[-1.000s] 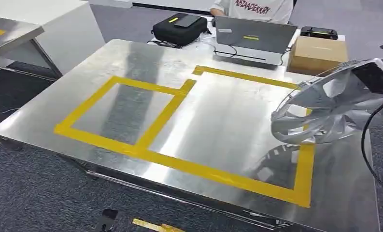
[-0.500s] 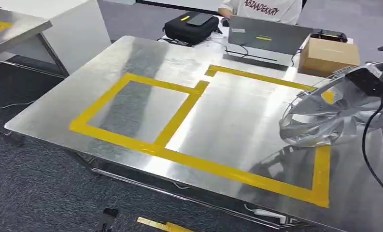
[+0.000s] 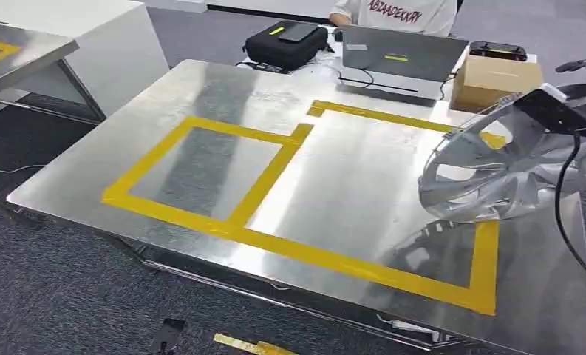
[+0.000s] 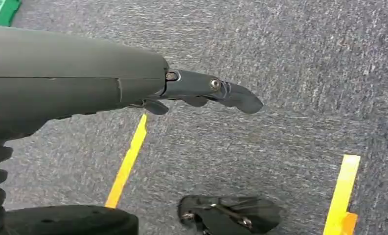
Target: Take the parts from the cabinet and place them on the table.
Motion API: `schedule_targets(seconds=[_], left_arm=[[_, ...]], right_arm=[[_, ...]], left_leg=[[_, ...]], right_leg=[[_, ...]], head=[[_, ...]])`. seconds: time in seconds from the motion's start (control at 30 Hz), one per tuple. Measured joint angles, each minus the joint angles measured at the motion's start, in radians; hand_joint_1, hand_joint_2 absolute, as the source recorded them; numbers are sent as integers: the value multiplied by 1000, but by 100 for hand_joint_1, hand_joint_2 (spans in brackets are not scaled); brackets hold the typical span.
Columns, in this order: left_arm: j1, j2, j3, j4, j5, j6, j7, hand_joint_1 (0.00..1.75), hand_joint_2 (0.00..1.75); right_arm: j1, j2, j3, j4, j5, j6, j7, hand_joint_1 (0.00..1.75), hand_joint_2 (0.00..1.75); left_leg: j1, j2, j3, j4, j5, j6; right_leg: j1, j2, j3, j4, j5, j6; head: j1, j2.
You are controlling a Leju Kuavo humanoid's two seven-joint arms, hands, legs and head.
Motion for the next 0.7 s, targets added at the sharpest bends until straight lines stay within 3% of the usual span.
schedule_targets(seconds=[0.03,0.07,0.13,0.2,0.27,0.3,0.37,0.4,0.43,0.47,0.53,0.57,0.6,0.7], left_arm=[[0,0,0,0,0,-2,1,0,175],[-1,-1,-1,0,0,-3,1,0,175],[-1,-1,-2,0,1,-5,2,0,175],[-2,-2,-3,0,1,-5,3,0,175],[-4,-1,-3,0,3,-8,3,0,175],[-5,-1,-3,0,4,-8,3,0,175],[-3,-1,-3,0,4,-9,5,0,175],[-2,-1,-3,0,6,-10,7,0,175],[-2,0,-3,0,7,-11,8,0,175],[-2,0,-3,0,7,-11,8,0,175],[-4,-1,-3,0,8,-11,9,0,175],[-4,-2,-4,0,9,-12,9,0,175],[-6,-2,-3,0,10,-13,9,0,175],[-3,-3,-4,0,12,-16,12,0,175]], right_arm=[[-17,0,6,12,7,26,0,175,175],[-35,0,15,24,18,51,6,175,175],[-63,0,35,52,51,80,25,175,175],[-73,0,55,72,70,84,36,175,175],[-79,0,72,90,93,78,44,175,175],[-78,0,86,101,114,71,57,175,175],[-68,1,108,117,147,66,73,175,175],[-61,2,121,124,163,66,79,175,175],[-56,4,131,130,177,66,87,175,175],[-54,4,142,138,187,66,89,175,175],[-58,4,157,146,203,65,89,175,175],[-62,4,170,149,222,67,93,175,175],[-69,5,180,151,237,71,101,175,175],[-83,8,220,163,291,85,123,175,175]], left_leg=[[4,1,44,-89,38,-5],[7,0,69,-141,34,-12],[2,-7,64,-146,34,18],[-1,-7,63,-146,36,33],[3,-7,63,-152,44,47],[2,-9,59,-152,45,53],[-4,-12,48,-151,48,58],[-8,-12,45,-151,49,59],[-11,-13,44,-150,49,59],[-15,-13,44,-150,48,60],[-22,-13,49,-150,45,62],[-24,-12,49,-151,43,62],[-31,-11,42,-147,42,60],[-27,-8,36,-150,46,47]], right_leg=[[-4,0,0,4,-3,6],[0,-1,-3,10,-6,15],[4,1,-13,16,-6,29],[1,0,-9,8,-2,38],[-1,5,-28,35,-28,47],[-1,7,-59,98,-64,49],[-1,11,-154,278,-139,50],[-1,13,-188,336,-153,48],[-1,14,-199,344,-140,44],[0,15,-184,309,-104,38],[4,16,-108,132,-3,20],[9,16,-77,55,18,10],[11,15,-54,47,7,9],[14,17,-59,34,2,7]], head=[[-1,0],[-1,0],[0,0],[-1,0],[0,0],[4,0],[5,0],[5,0],[5,0],[6,0],[6,0],[5,0],[3,0],[5,0]])
